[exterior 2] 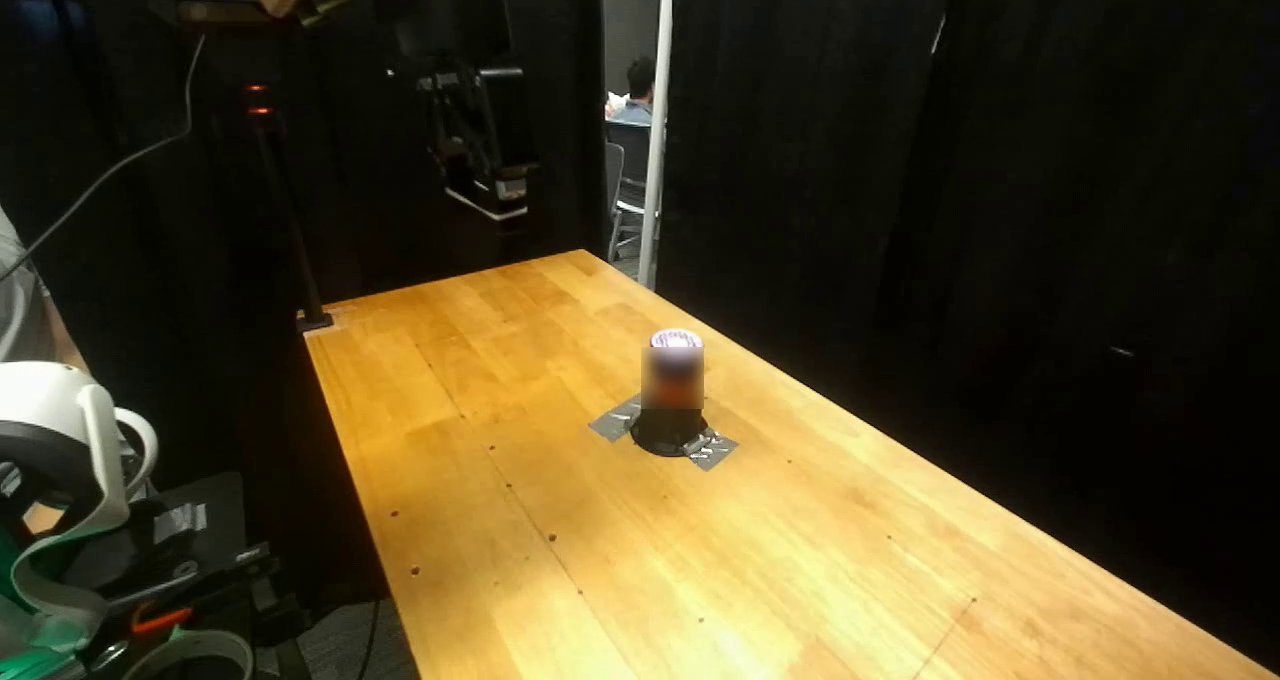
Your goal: Put the band on the brown cup
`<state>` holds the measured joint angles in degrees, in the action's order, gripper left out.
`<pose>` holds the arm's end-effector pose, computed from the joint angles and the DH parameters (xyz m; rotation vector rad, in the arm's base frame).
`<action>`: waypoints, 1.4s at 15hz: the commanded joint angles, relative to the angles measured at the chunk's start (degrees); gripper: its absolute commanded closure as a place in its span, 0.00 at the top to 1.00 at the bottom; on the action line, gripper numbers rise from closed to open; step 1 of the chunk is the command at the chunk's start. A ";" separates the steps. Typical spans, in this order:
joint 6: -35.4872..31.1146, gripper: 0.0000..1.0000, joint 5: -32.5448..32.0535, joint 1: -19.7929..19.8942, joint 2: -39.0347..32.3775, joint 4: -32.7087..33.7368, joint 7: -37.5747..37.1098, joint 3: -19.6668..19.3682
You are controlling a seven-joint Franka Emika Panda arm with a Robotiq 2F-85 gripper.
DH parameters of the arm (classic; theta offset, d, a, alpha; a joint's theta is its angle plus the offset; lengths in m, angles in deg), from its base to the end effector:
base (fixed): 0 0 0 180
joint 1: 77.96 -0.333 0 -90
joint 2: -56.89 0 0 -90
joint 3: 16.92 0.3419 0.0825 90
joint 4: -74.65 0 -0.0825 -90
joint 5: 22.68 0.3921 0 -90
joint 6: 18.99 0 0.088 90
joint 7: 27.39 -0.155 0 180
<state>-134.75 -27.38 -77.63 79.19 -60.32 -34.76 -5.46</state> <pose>0.4302 0.0789 0.4531 2.9957 0.1301 0.1023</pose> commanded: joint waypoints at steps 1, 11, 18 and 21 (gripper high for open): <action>-4.10 1.00 -3.42 0.85 -14.92 10.26 -4.51 3.17; -20.80 1.00 -5.47 -6.27 -46.72 32.10 -4.77 -4.66; -20.43 1.00 -4.24 -7.61 -55.14 39.55 -1.38 -7.18; -20.43 1.00 -3.51 -7.35 -56.74 40.33 -0.18 -7.36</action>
<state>-155.87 -32.56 -84.22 24.58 -23.02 -37.22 -11.76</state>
